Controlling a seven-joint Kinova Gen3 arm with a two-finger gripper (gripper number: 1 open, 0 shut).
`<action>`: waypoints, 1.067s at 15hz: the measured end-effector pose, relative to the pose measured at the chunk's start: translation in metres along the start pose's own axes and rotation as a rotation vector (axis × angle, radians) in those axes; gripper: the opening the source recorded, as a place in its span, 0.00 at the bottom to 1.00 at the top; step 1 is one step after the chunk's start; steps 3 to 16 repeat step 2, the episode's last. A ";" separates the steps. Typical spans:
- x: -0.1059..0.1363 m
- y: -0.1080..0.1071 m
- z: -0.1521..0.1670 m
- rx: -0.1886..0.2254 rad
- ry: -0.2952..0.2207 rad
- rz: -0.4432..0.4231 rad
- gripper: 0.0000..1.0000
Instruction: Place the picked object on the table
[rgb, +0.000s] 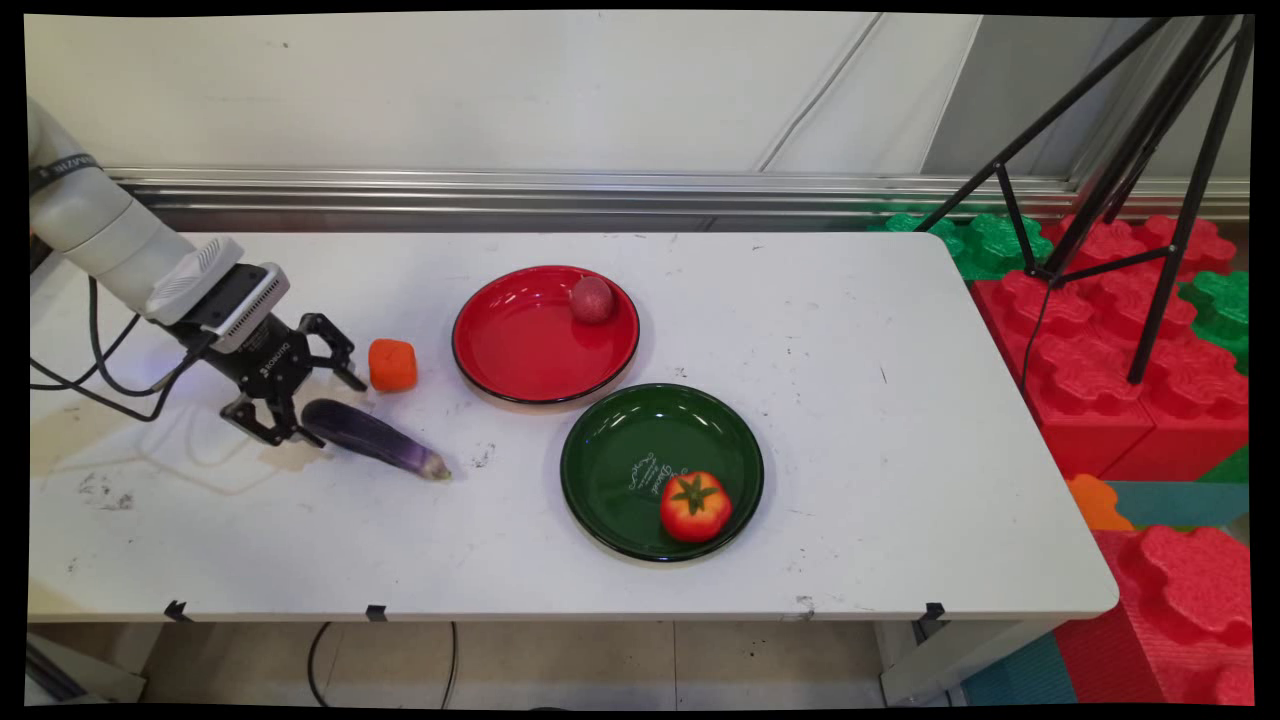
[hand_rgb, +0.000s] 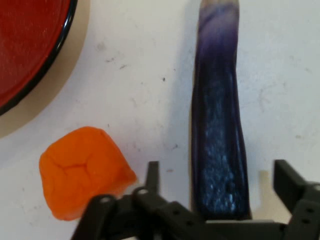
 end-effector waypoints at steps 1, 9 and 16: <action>-0.001 -0.001 0.000 0.000 -0.001 0.003 1.00; -0.002 -0.001 0.000 0.001 0.000 0.005 1.00; -0.002 -0.001 0.000 0.001 0.000 0.005 1.00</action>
